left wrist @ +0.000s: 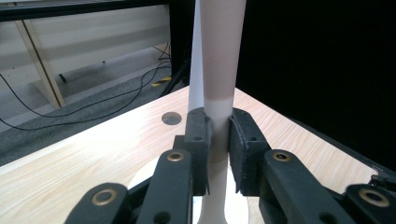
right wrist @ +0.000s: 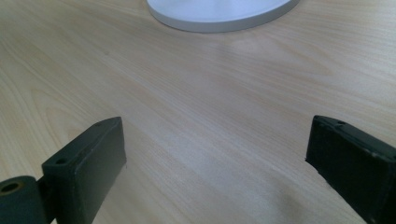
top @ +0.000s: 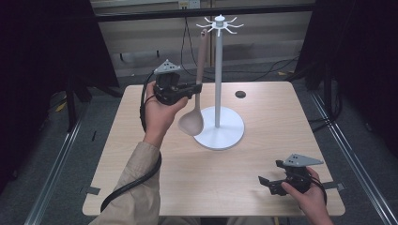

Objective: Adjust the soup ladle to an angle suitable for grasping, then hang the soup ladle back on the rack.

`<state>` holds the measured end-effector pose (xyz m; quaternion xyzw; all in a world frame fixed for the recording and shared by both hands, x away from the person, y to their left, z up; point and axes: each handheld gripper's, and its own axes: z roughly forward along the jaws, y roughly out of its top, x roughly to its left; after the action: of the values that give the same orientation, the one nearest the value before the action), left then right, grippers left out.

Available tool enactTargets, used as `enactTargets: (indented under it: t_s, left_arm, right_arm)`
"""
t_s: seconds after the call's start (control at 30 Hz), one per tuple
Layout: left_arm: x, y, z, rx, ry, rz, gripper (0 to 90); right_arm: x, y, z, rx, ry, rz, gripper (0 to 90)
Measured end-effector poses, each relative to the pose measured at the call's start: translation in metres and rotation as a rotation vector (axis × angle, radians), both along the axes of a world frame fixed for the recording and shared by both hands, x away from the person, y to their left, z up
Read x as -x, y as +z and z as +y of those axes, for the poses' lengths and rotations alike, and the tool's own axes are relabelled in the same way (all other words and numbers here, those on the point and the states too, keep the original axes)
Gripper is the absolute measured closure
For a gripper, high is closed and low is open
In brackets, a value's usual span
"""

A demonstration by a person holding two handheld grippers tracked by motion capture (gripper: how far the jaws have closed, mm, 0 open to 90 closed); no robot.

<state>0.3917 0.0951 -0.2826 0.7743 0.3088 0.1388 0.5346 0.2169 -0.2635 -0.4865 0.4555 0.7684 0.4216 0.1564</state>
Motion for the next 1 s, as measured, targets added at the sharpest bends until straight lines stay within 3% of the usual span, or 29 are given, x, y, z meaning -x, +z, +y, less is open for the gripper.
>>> enactTargets:
  t_s: [1.0]
  left_arm:
    - [-0.009, -0.013, -0.015, 0.043, 0.018, -0.033, 78.0]
  right_arm:
    - [0.000, 0.001, -0.001, -0.003, 0.001, -0.002, 4.2]
